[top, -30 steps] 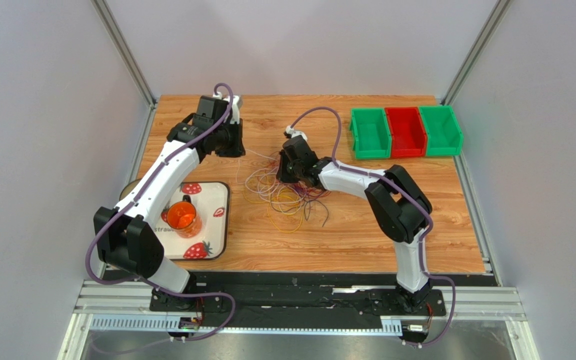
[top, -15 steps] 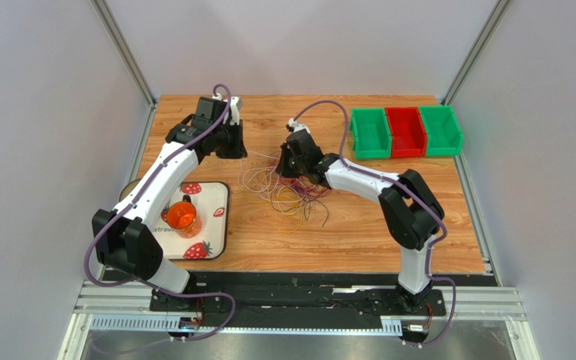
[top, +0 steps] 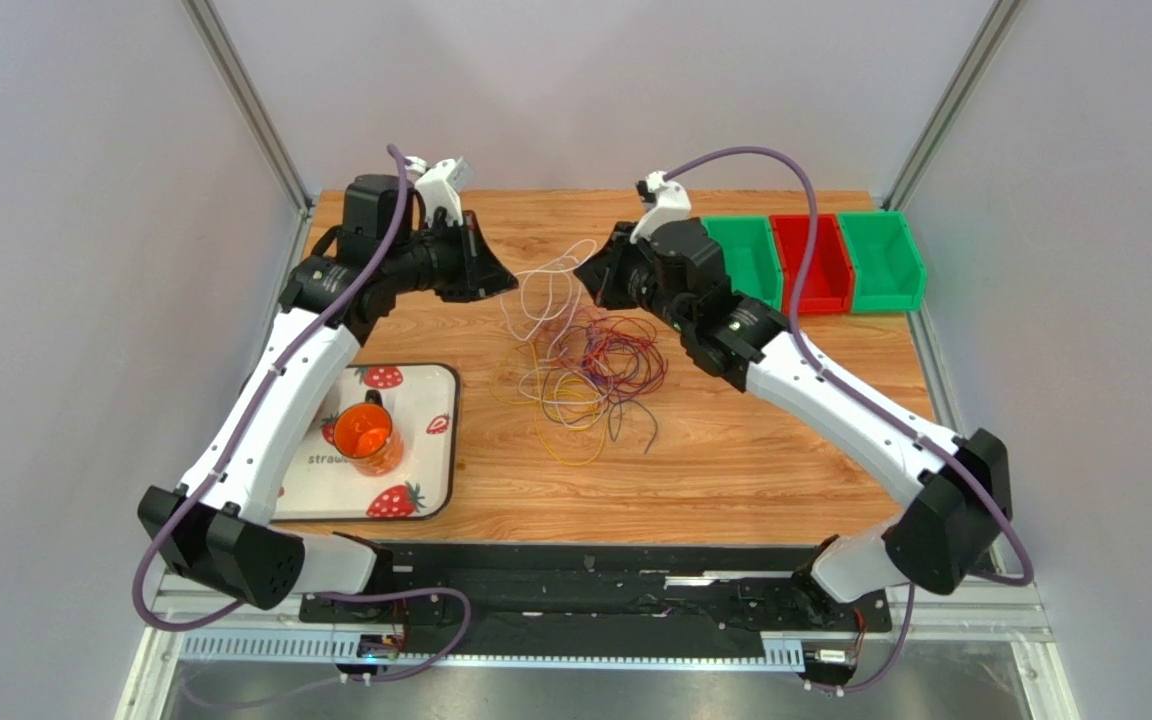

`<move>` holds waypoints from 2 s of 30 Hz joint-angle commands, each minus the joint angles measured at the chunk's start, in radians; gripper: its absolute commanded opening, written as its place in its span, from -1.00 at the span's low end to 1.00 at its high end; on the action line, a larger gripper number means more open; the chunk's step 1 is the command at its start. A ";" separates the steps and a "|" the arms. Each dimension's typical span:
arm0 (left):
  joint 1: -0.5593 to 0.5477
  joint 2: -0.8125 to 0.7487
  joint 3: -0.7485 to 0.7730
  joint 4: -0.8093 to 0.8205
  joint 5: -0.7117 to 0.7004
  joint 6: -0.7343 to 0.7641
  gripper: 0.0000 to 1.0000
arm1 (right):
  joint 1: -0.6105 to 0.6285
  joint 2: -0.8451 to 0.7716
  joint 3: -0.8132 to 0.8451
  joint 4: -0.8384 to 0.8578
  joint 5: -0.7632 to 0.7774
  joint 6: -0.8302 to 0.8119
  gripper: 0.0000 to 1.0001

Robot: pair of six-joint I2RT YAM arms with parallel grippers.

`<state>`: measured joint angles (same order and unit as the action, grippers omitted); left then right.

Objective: Untangle the cables
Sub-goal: Untie the cable.

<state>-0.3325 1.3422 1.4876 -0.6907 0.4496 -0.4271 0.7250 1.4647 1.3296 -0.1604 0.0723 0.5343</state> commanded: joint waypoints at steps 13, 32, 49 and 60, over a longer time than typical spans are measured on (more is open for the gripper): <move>-0.094 -0.063 -0.081 0.198 0.112 -0.113 0.42 | -0.015 -0.280 0.048 -0.132 0.207 -0.114 -1.00; -0.096 -0.357 -0.380 -0.070 -0.106 -0.006 0.38 | -0.117 -0.268 0.354 -0.229 0.330 -0.278 -1.00; -0.094 -0.569 -0.618 -0.053 -0.175 0.045 0.34 | -0.219 0.035 0.982 -0.214 0.311 -0.384 -1.00; -0.094 -0.650 -0.632 -0.036 -0.215 0.034 0.34 | -0.285 0.089 0.942 -0.019 0.334 -0.497 -1.00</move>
<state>-0.4278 0.7216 0.8558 -0.7650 0.2508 -0.4015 0.4824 1.5379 2.2948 -0.2825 0.4049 0.0952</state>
